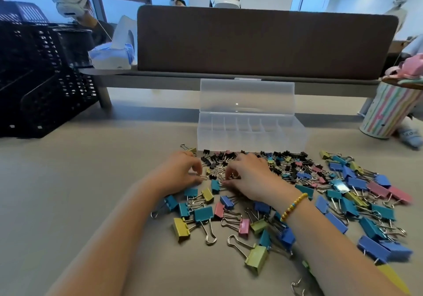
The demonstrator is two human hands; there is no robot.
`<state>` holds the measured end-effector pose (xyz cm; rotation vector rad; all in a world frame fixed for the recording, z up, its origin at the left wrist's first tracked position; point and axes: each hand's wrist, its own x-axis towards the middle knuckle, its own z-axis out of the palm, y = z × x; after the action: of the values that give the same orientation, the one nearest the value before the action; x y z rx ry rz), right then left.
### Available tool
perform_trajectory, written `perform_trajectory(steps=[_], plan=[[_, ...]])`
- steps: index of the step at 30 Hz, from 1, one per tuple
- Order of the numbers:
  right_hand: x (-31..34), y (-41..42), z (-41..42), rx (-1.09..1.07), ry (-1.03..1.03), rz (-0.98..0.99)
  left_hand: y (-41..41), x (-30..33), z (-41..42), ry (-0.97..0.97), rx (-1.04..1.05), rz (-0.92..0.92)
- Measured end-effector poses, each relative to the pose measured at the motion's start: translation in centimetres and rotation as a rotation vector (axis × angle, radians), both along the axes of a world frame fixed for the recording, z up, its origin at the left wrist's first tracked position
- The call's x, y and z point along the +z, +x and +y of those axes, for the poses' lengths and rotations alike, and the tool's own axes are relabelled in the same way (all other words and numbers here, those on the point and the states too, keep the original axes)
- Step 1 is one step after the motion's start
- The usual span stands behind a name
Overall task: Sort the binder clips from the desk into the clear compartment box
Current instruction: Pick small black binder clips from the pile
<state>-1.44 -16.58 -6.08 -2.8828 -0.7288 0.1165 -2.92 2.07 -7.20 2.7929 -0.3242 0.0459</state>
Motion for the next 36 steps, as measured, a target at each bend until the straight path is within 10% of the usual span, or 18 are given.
perform_trajectory(steps=[4, 10, 12, 14, 21, 36], plan=[[0.6, 0.4, -0.4, -0.037, 0.062, -0.007, 0.3, 0.2, -0.8, -0.230, 0.075, -0.078], [2.0, 1.4, 0.4, -0.042, 0.061, 0.042, 1.7, 2.3, -2.1, -1.648, 0.233, 0.228], [2.0, 1.7, 1.1, -0.030, 0.038, 0.060, 2.1, 2.1, -2.2, -1.812, 0.239, 0.271], [1.7, 1.9, 1.7, -0.009, 0.032, 0.071, 2.9, 1.6, -2.0, -1.626, 0.249, 0.261], [-0.2, 2.6, 2.3, 0.006, 0.020, 0.106, 3.7, 0.1, -0.2, -0.095, 0.113, 0.070], [-1.5, 2.6, 2.1, -0.013, -0.004, -0.001, 4.4, 0.7, -1.2, 0.021, -0.063, 0.090]])
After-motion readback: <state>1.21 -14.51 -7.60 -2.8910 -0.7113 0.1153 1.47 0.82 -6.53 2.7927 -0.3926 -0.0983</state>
